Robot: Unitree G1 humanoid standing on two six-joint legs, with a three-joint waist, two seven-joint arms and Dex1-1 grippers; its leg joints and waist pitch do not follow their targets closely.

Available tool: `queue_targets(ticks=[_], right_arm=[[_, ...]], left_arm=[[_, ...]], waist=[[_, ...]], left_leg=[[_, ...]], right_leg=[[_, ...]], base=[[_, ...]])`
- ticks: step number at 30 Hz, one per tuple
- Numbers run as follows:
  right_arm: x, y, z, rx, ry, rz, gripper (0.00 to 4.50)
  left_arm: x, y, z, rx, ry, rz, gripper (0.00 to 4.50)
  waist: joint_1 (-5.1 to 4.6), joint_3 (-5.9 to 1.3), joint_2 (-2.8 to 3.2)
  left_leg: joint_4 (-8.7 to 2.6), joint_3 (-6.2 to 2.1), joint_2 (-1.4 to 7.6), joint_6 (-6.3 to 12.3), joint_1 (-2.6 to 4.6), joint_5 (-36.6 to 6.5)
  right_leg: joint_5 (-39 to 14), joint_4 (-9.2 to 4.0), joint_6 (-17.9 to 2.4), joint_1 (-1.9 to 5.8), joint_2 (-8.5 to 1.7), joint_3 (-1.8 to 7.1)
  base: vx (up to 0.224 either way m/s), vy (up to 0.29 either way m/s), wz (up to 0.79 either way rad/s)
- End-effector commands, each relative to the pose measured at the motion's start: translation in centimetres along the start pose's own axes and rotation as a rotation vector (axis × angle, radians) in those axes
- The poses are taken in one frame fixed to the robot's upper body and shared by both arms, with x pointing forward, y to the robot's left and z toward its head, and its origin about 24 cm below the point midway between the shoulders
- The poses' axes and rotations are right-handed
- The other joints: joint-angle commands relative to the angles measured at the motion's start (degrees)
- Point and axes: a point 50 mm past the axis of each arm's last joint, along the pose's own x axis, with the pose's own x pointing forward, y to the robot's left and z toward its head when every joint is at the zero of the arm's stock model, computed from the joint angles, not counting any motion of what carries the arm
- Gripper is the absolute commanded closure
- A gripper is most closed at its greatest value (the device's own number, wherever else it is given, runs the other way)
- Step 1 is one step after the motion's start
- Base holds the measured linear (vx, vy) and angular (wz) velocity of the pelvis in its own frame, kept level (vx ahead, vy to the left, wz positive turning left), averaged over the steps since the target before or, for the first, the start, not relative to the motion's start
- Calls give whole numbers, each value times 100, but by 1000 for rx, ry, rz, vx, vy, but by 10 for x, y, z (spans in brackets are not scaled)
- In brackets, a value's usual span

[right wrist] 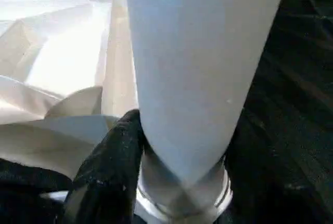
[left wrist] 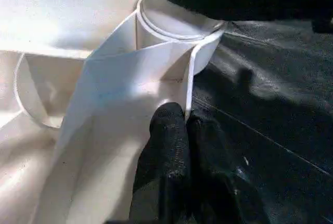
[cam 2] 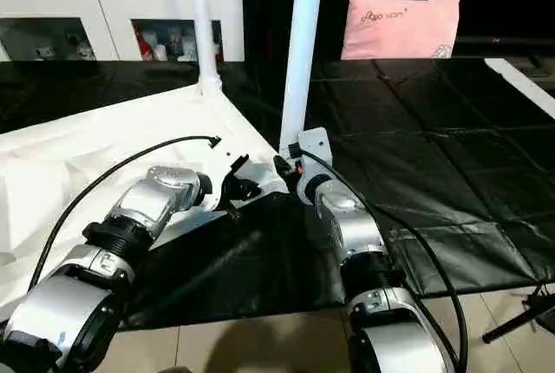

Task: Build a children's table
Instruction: Rotate leg to tighten

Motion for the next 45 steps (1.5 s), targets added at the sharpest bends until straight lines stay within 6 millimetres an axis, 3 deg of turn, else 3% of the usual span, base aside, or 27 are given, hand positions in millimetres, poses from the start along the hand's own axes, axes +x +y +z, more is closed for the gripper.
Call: queue_targets(ticks=[1, 7, 8, 11, 12, 14, 18, 21, 26, 29, 37, 45], right_arm=[[7, 50, -24, 33, 91, 216, 182], [-7, 23, -21, 4, 21, 236, 119], [-15, 11, -18, -25, -10, 283, 107], [-25, 1, -14, -48, -32, 350, 86], [-29, -1, -13, -63, -36, 382, 75], [-46, -14, -7, -134, -39, 515, 56], [-59, -25, 0, -171, -22, 617, 28], [-67, -31, 3, -208, 18, 690, 6], [-75, -39, 13, -261, 62, 785, 6], [-77, -36, 14, -310, 98, 850, 6], [-75, -28, 13, -331, 129, 930, 6], [-71, -19, 8, -279, 137, 1008, 84]], left_arm=[[0, 1, 29, 57, -89, 61, 450], [-10, 8, 11, 108, -4, -6, 450], [-14, 10, 7, 132, 18, -37, 450], [-19, 12, 3, 164, 38, -68, 450], [-20, 13, 1, 174, 49, -81, 450], [-29, 15, -6, 243, 95, -152, 450], [-36, 16, -10, 308, 127, -228, 450], [-41, 15, -13, 372, 150, -290, 450], [-52, 10, -16, 430, 175, -452, 450], [-61, 5, -19, 463, 194, -573, 450], [-65, -1, -20, 506, 205, -655, 450], [-65, -11, -19, 545, 217, -726, 450]], waist=[[13, -308, -11], [46, -320, -27], [54, -332, -36], [53, -340, -42], [59, -365, -10], [86, -392, -27], [169, -420, 11], [231, -412, 24], [307, -398, 18], [333, -400, 16], [403, -404, 13], [440, -400, 10]], left_leg=[[-489, -142, 274, 148, 42, -1983], [-483, -106, 280, 259, 28, -1663], [-475, -101, 290, 304, 21, -1602], [-463, -98, 286, 416, -35, -1406], [-448, -97, 290, 427, -41, -1241], [-413, -83, 286, 553, -62, -962], [-364, -56, 315, 703, -57, -604], [-361, -42, 343, 691, -50, -745], [-382, -40, 361, 469, -26, -973], [-382, -39, 359, 409, -24, -963], [-380, -35, 374, 342, -5, -967], [-376, -38, 367, 293, -10, -1019]], right_leg=[[-2418, -517, -706, 173, -468, 296], [-2117, -474, -822, 205, -480, 327], [-2022, -459, -882, 223, -479, 331], [-1808, -436, -946, 257, -470, 323], [-1637, -405, -1003, 268, -483, 326], [-1182, -361, -1059, 295, -461, 331], [-306, -253, -1405, 269, -422, 318], [-433, -260, -1428, 265, -419, 308], [-885, -289, -1341, 244, -442, 311], [-957, -283, -1319, 235, -444, 316], [-1005, -270, -1284, 212, -444, 325], [-1212, -276, -1203, 201, -437, 323]], base=[[0, 0, 0], [0, 0, 0], [0, 0, 0], [0, 0, 0], [0, 0, 0], [0, 0, 0], [0, 0, 0], [0, 0, 0], [0, 0, 0], [0, 0, 0], [0, 0, 0], [0, 0, 0]])
